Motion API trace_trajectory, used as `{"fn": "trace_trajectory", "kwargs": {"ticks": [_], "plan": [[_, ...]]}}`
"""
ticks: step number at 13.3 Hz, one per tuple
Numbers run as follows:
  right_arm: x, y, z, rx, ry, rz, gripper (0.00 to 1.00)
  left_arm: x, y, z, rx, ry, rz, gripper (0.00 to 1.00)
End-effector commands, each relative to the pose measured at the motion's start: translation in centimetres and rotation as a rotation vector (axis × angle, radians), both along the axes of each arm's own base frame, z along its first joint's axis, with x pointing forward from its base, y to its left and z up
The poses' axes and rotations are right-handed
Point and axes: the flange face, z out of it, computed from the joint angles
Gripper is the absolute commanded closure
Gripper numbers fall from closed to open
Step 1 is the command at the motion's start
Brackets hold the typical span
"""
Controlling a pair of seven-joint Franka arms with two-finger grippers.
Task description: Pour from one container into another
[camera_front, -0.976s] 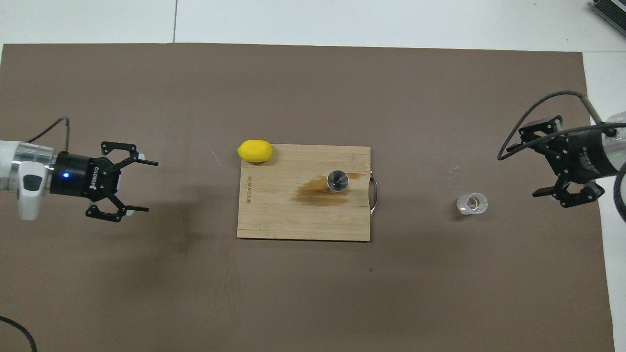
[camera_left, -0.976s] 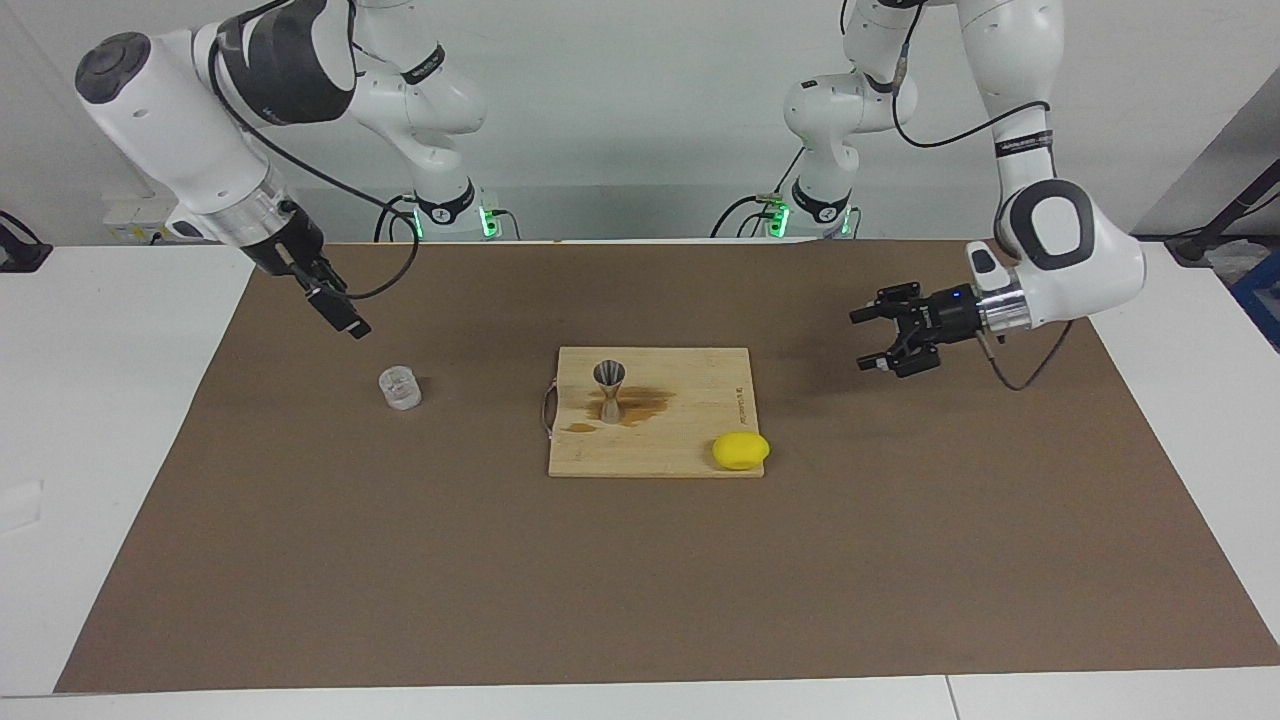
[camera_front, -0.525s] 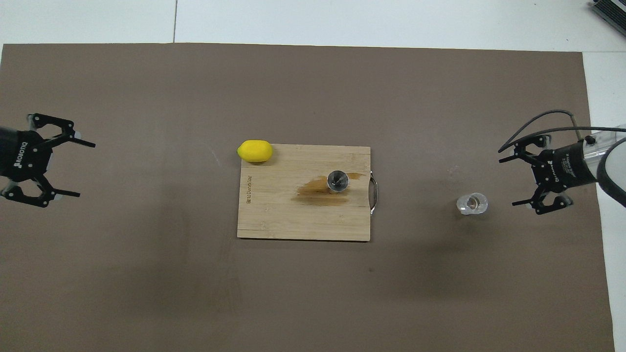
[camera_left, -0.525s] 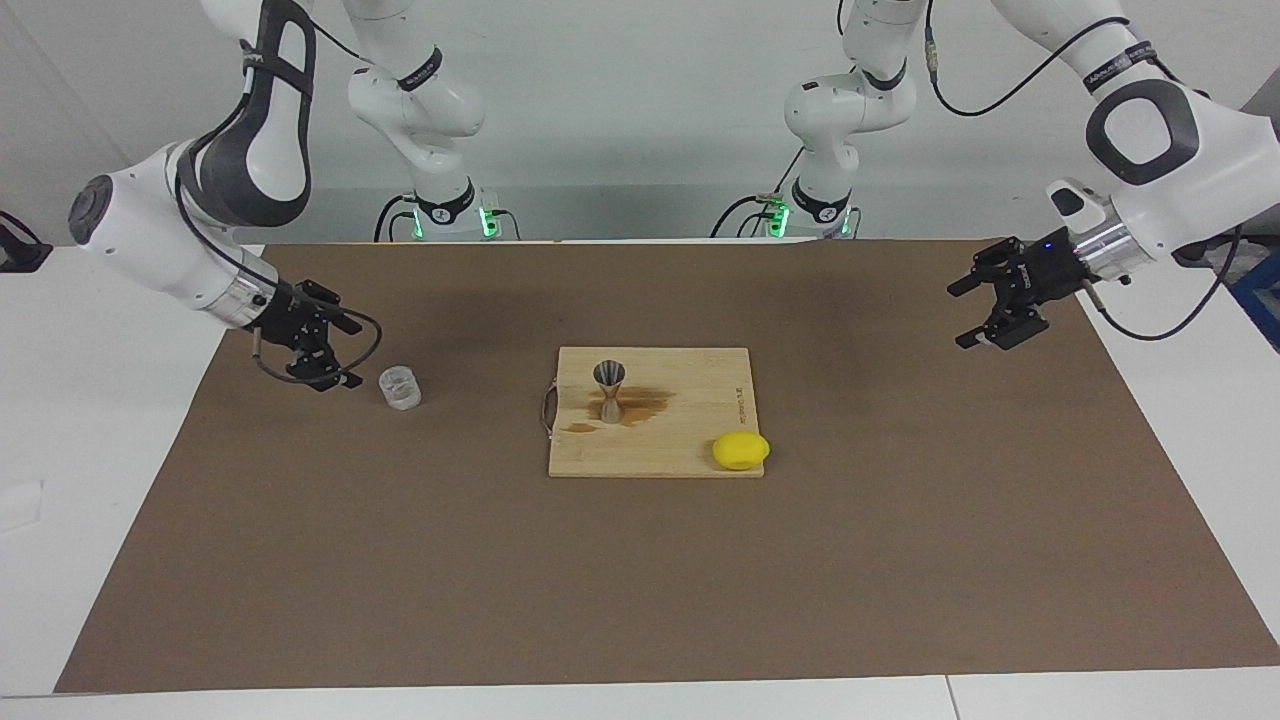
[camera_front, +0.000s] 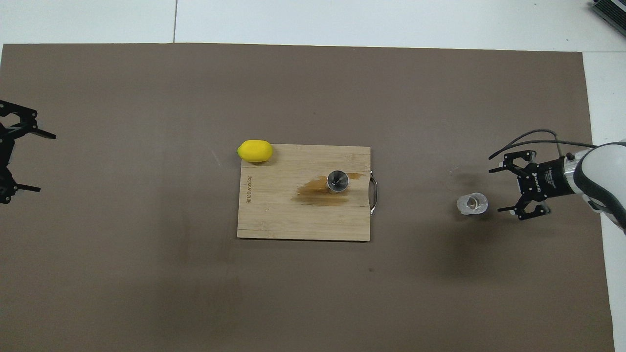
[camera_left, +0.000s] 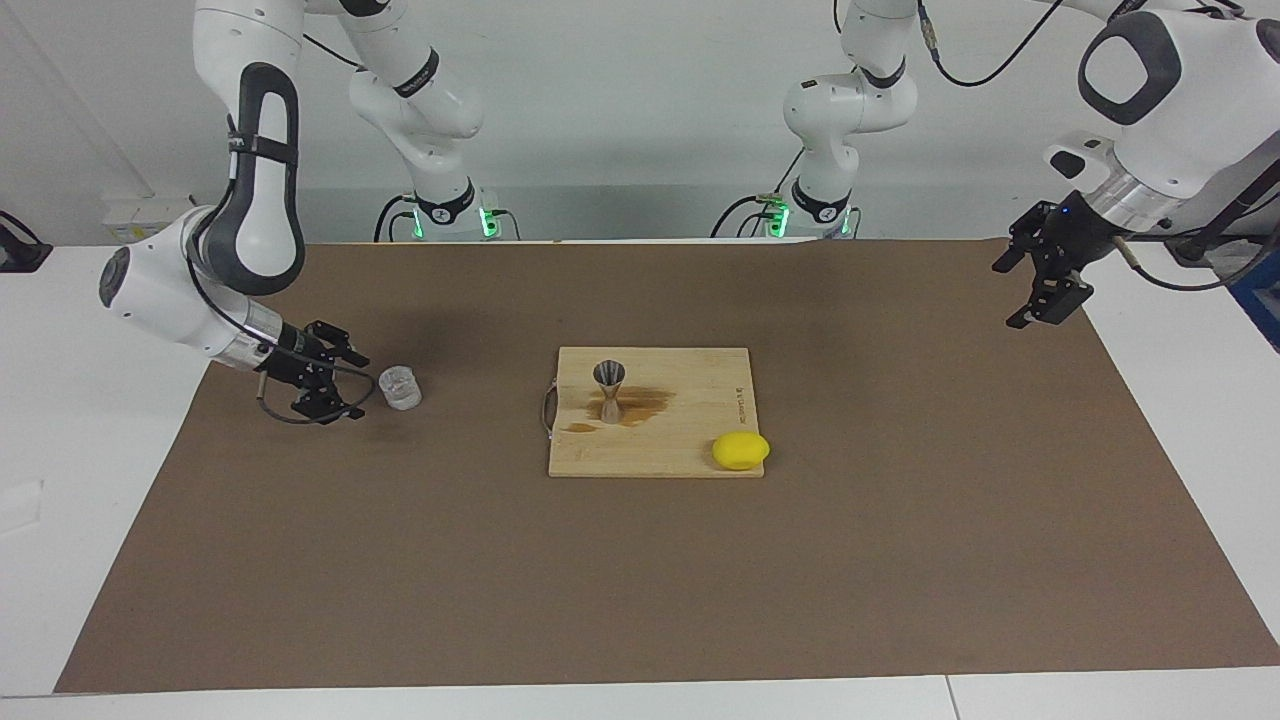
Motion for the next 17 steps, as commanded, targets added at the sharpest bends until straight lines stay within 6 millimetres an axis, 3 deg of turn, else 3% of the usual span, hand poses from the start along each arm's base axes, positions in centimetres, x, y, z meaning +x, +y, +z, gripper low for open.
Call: {"fn": "trace_trajectory", "kwargs": {"ticks": [1, 4, 7, 15, 16, 17], "plan": [[-1.4, -1.2, -2.4, 0.063, -0.049, -0.006, 0.00, 0.3, -1.0, 0.8, 0.077, -0.035, 0.119, 0.00], [-1.5, -0.5, -4.5, 0.117, -0.045, -0.023, 0.00, 0.6, -3.5, 0.6, 0.105, -0.038, 0.388, 0.00], [-2.7, 0.3, -5.3, 0.149, -0.032, -0.032, 0.05, 0.4, -5.3, 0.6, 0.125, -0.016, 0.667, 0.00], [-3.1, 1.5, -5.6, 0.186, -0.026, -0.053, 0.14, -1.3, -5.2, 0.7, 0.188, 0.116, 1.336, 0.00], [-3.0, 1.5, -5.5, 0.199, -0.030, -0.068, 0.18, -1.4, -5.4, 0.8, 0.184, 0.118, 1.378, 0.00], [-3.0, 1.6, -5.3, 0.205, -0.032, -0.075, 0.36, -1.5, -5.4, 1.0, 0.182, 0.116, 1.407, 0.00]]}}
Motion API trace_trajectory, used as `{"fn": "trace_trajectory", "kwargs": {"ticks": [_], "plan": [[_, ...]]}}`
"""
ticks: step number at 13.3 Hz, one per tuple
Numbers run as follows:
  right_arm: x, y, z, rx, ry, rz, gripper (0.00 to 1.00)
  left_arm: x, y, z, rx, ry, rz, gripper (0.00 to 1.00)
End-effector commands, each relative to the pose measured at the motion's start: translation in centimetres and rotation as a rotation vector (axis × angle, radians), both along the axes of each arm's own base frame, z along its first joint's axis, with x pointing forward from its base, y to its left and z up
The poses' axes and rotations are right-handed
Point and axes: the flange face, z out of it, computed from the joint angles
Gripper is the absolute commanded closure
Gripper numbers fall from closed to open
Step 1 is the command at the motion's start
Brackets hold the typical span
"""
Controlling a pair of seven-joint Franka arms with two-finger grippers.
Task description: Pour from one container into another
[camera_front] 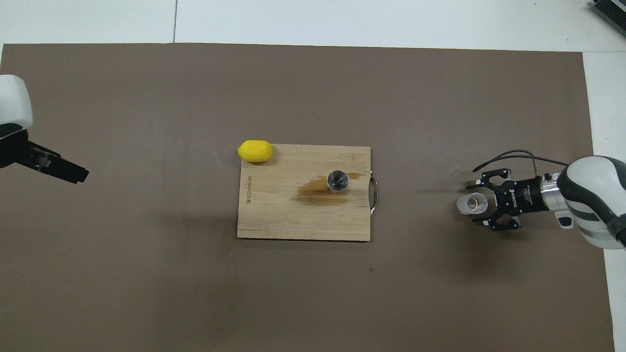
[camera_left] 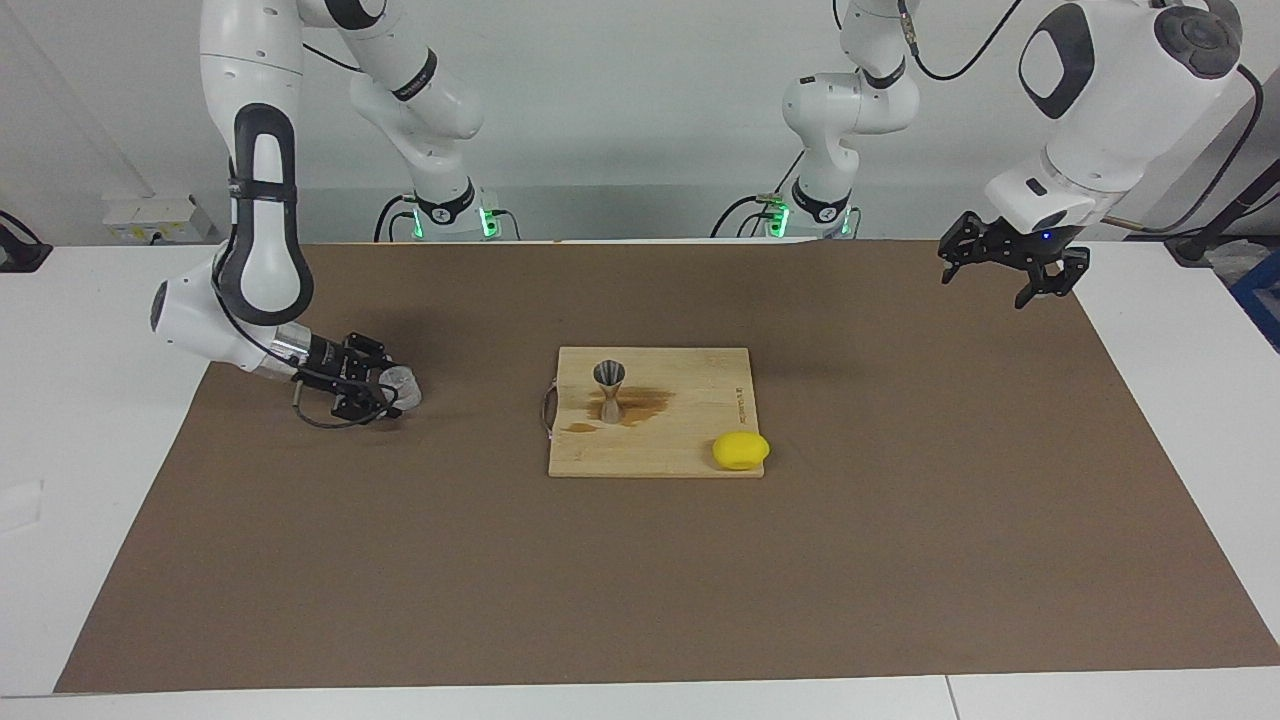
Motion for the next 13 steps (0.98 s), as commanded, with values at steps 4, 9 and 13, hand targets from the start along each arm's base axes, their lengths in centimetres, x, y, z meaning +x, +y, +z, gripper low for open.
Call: {"fn": "trace_trajectory", "kwargs": {"ticks": [4, 9, 13], "plan": [[-0.2, 0.5, 1.2, 0.016, -0.039, -0.023, 0.62, -0.9, -0.7, 0.8, 0.032, 0.005, 0.206, 0.00], [1.3, 5.2, 6.1, -0.016, -0.047, -0.031, 0.76, -1.6, -0.3, 2.6, 0.028, -0.036, 0.220, 0.00], [3.6, 13.4, 9.8, -0.049, 0.016, -0.061, 0.76, -2.3, 0.8, 2.4, 0.029, -0.034, 0.235, 0.00]]}}
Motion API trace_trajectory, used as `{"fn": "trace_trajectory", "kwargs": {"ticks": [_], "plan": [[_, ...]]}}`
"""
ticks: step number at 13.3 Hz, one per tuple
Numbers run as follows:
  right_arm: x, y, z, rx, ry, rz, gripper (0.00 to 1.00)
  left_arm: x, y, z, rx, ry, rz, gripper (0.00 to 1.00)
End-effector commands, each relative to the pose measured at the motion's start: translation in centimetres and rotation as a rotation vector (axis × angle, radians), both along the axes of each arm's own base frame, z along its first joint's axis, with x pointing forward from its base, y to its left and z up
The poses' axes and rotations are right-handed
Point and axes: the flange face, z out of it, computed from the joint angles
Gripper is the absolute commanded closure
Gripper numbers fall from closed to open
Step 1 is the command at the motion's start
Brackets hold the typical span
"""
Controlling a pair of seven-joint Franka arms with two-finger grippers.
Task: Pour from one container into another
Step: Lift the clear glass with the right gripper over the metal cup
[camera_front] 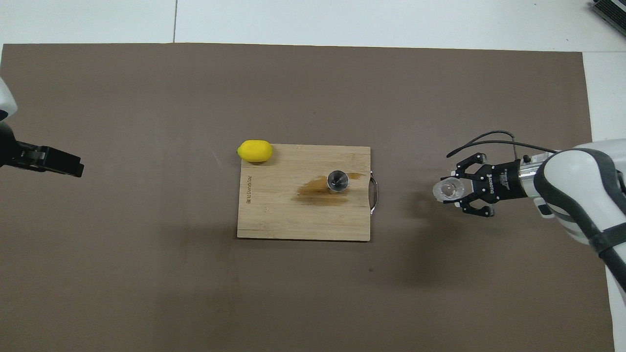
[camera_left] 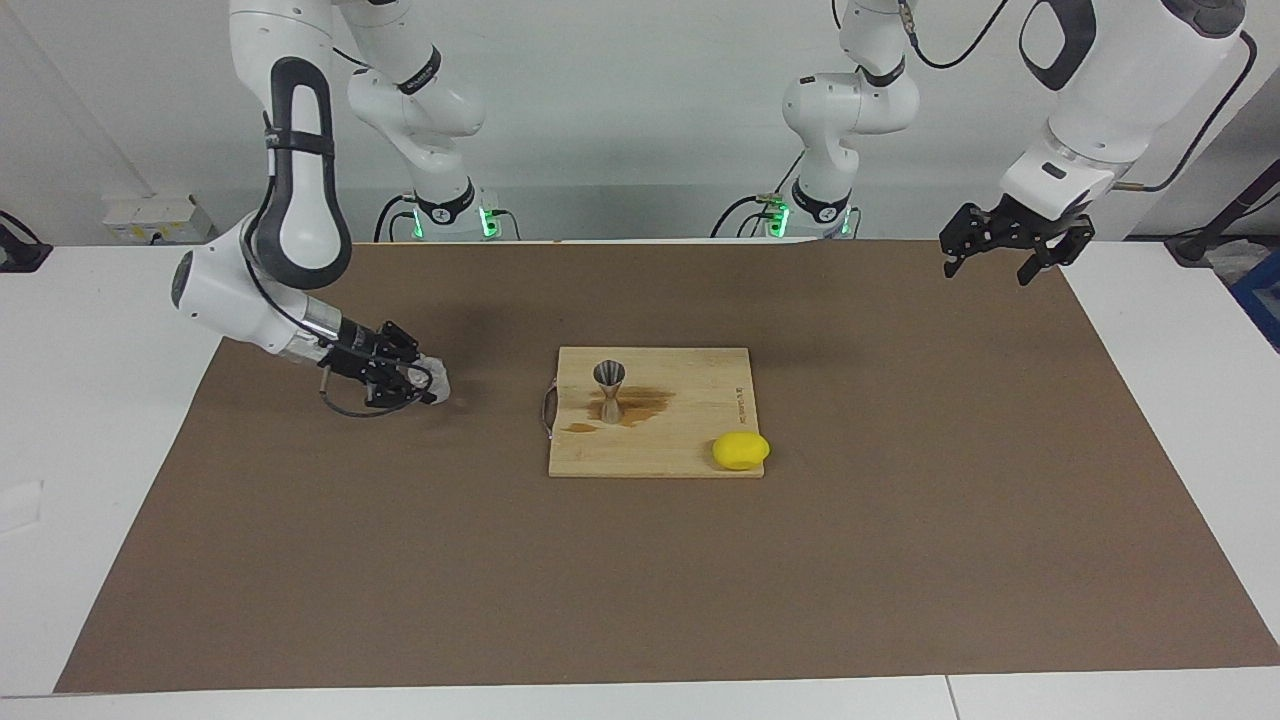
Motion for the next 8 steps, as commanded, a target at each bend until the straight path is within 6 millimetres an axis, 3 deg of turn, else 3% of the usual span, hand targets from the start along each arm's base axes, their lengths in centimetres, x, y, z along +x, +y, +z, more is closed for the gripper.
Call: {"fn": "trace_trajectory", "kwargs": {"ticks": [1, 2, 4, 6, 8], "plan": [[1.5, 4.4, 2.3, -0.012, 0.014, -0.054, 0.76, -0.7, 1.6, 0.2, 0.020, -0.015, 0.035, 0.00], [2.1, 6.1, 3.0, -0.032, 0.009, -0.078, 0.76, -0.5, 2.4, 0.2, 0.021, -0.032, 0.043, 0.00], [3.7, 8.7, 4.3, -0.086, 0.034, -0.143, 0.76, -0.3, 1.6, 0.2, 0.020, -0.039, 0.031, 0.00], [4.4, 13.2, 5.3, -0.136, 0.041, -0.128, 0.76, -0.4, 2.0, 0.2, 0.020, -0.036, 0.032, 0.00], [4.8, 16.5, 6.4, -0.207, 0.018, -0.141, 0.75, -0.7, 2.1, 0.0, 0.021, -0.016, 0.040, 0.00]]}}
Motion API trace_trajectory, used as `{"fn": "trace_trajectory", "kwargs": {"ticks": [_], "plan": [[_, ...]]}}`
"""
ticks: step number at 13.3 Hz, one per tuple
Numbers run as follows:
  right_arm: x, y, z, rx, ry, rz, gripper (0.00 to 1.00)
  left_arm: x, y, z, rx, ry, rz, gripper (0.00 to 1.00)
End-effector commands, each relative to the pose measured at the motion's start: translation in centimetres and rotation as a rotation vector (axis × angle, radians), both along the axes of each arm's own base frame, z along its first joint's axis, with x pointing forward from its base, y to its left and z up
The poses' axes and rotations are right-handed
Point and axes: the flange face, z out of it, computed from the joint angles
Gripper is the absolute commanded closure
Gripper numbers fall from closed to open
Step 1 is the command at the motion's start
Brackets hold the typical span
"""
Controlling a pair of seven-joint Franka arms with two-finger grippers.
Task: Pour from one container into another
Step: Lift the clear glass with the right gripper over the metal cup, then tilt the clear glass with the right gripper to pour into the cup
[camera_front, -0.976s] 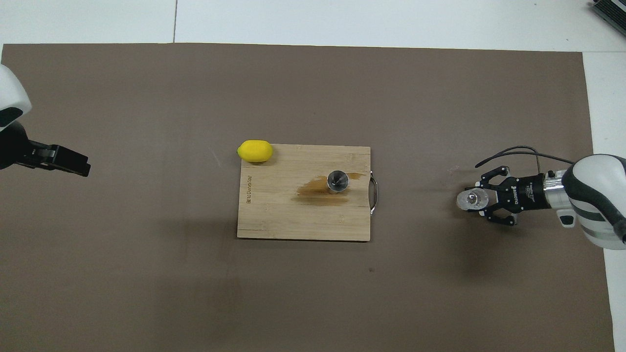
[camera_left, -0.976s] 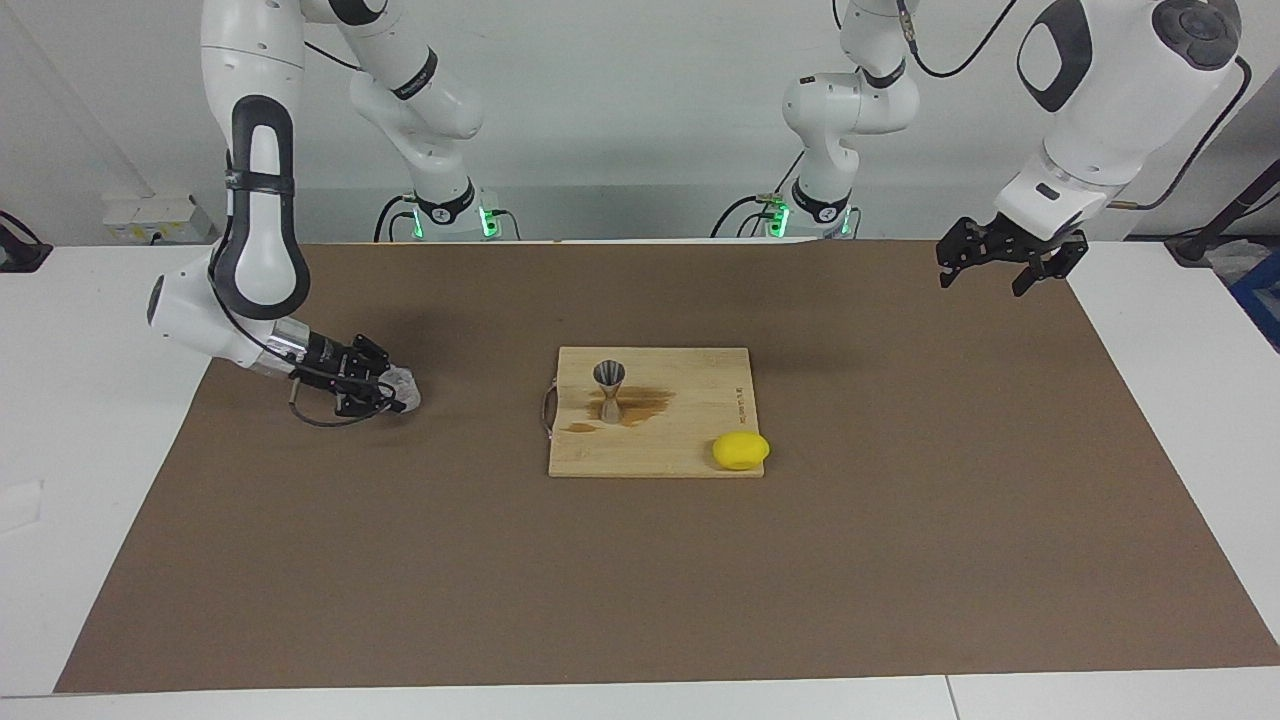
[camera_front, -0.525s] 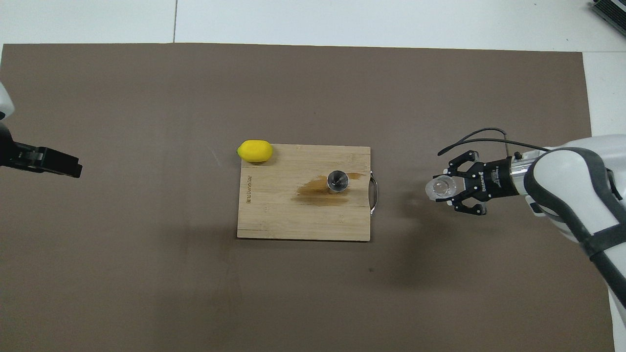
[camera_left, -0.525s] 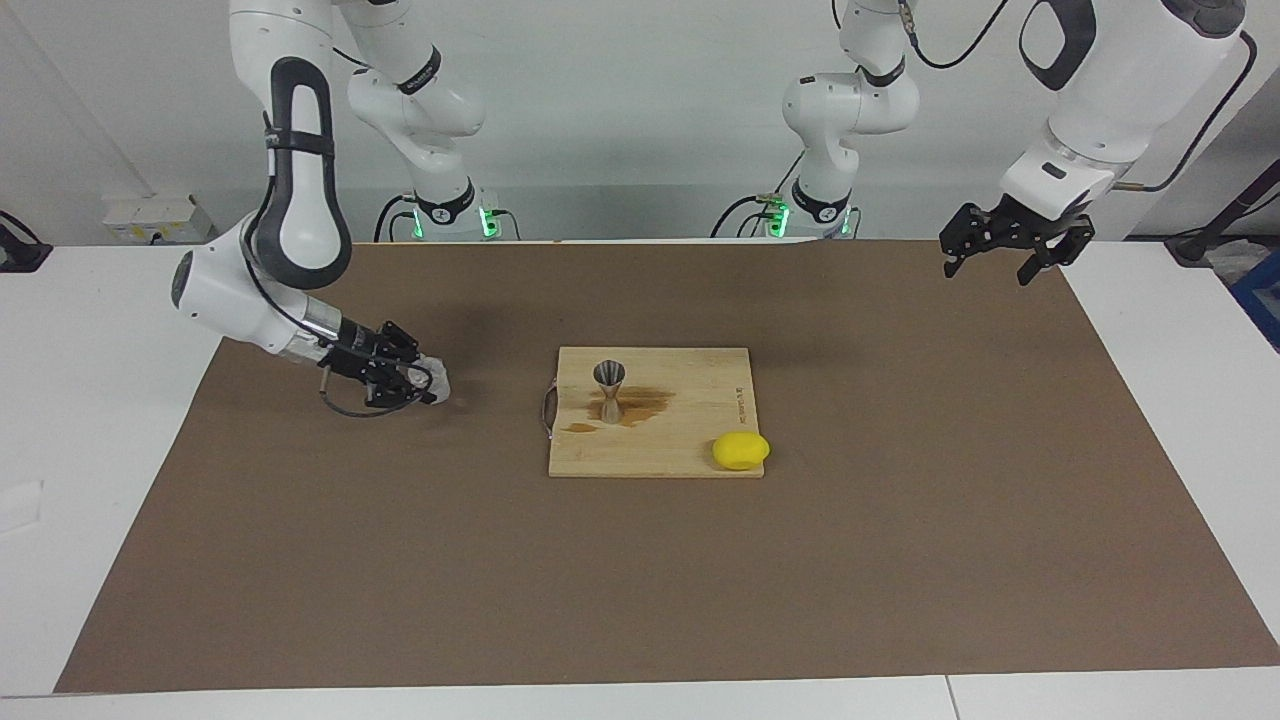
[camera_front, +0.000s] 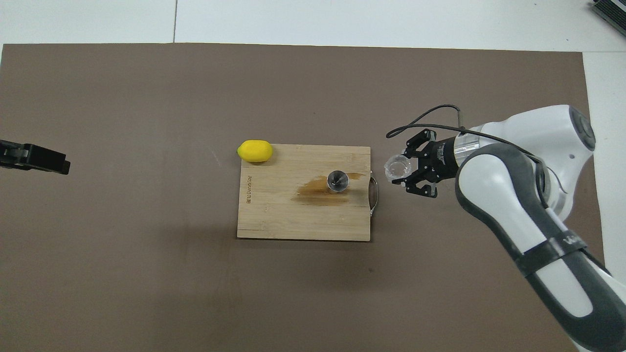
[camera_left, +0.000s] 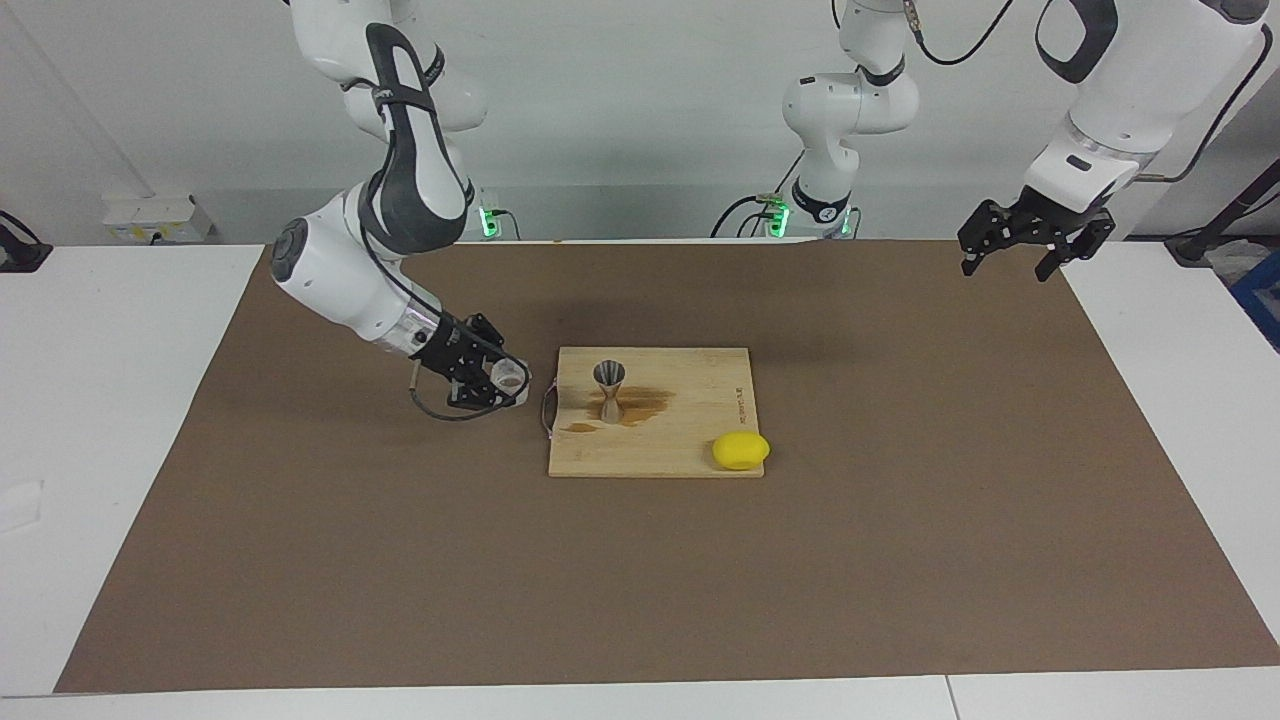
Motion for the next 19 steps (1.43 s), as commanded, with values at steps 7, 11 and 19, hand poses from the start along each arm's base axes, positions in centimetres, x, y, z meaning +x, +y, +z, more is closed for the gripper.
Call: {"fn": "trace_trajectory", "kwargs": {"ticks": [7, 11, 19], "plan": [[0.7, 9.9, 3.1, -0.319, -0.085, 0.130, 0.75, -1.0, 0.2, -0.4, 0.018, -0.005, 0.010, 0.00], [0.7, 11.7, 5.3, -0.425, -0.124, 0.212, 0.75, -1.1, 0.5, -0.4, 0.019, 0.005, 0.013, 0.00], [-1.2, 14.3, 4.7, -0.534, -0.160, 0.322, 0.75, -1.5, 0.7, -0.1, 0.019, 0.022, 0.021, 0.00]]}}
